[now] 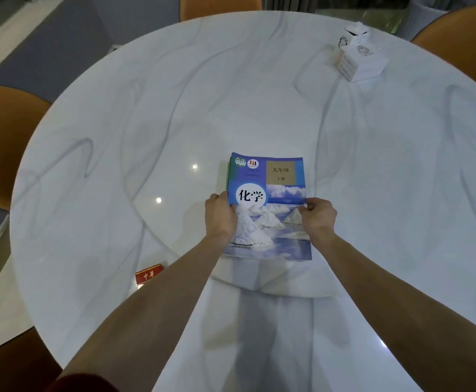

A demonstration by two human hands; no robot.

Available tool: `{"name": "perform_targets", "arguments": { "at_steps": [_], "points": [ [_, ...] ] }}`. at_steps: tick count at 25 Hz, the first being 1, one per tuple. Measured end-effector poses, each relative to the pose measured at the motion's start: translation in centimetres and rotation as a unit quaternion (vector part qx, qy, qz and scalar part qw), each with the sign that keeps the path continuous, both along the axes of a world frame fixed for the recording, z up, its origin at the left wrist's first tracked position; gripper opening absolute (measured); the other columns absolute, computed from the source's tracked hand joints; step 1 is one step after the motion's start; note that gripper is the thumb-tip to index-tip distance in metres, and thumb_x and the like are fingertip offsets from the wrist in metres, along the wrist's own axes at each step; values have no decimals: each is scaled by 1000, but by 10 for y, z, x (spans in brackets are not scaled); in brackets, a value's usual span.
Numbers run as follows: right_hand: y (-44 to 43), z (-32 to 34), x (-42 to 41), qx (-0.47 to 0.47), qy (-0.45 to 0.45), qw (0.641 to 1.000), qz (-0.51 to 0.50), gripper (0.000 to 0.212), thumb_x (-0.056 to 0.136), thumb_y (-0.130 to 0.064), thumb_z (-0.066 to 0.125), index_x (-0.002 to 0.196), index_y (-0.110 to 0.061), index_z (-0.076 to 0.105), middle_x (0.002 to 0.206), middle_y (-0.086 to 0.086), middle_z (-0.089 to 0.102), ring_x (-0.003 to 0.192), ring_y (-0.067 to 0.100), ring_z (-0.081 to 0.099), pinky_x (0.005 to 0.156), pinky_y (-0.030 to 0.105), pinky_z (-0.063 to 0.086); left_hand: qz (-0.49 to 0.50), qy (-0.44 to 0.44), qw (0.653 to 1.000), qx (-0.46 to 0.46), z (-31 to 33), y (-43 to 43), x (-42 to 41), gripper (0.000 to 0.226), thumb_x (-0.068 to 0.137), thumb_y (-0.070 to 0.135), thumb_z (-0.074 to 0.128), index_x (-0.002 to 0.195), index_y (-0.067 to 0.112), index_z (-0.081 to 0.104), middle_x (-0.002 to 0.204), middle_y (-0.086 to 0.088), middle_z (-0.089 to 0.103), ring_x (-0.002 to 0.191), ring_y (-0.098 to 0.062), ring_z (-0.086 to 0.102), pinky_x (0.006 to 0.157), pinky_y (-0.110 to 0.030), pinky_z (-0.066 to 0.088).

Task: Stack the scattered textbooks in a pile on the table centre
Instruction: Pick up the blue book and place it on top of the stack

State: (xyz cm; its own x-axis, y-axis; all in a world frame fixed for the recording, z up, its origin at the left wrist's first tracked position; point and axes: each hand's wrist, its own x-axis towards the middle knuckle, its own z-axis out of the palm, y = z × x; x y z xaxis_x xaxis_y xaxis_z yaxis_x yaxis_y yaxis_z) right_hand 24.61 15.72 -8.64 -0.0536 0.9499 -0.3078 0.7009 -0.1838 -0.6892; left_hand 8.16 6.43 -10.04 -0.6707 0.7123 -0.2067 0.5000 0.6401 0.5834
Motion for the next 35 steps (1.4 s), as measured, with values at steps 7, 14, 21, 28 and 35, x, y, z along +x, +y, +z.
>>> {"name": "perform_targets", "arguments": {
  "at_steps": [7,14,21,28,35],
  "points": [
    [2,-4,-4,-3,-16,1000,-2,22,91,-6,53,104,5,68,109,21,70,100,35,65,80,33,50,9,-3,999,-36,-1,3,1,29,96,6,43,120,-1,57,124,-22,46,115,-38,44,94,-38,42],
    [10,-1,-6,-33,-35,999,-4,21,90,-10,56,103,1,68,110,20,69,100,36,65,87,39,53,-1,-32,999,-38,1,-2,-1,31,99,12,42,125,0,54,127,-21,47,114,-37,49,97,-40,44],
    [0,20,-5,16,-136,989,63,31,89,-10,53,119,-6,57,123,17,58,112,35,57,94,42,47,-45,-6,998,-43,18,-22,-20,29,96,15,42,106,1,65,111,-22,63,102,-36,60,83,-37,49],
    [-21,52,-16,105,-191,962,165,33,91,-14,48,124,-8,52,124,17,51,115,35,51,96,43,43,-127,75,987,-61,39,-58,-34,33,97,21,45,126,9,56,122,-15,59,115,-30,55,96,-36,46],
    [-83,63,-55,130,-185,919,324,31,92,-19,48,118,-6,59,124,17,56,109,35,59,89,41,53,-165,143,971,-96,60,-120,-55,38,96,23,46,133,13,50,127,-12,56,120,-28,50,98,-42,47]
  ]
}}
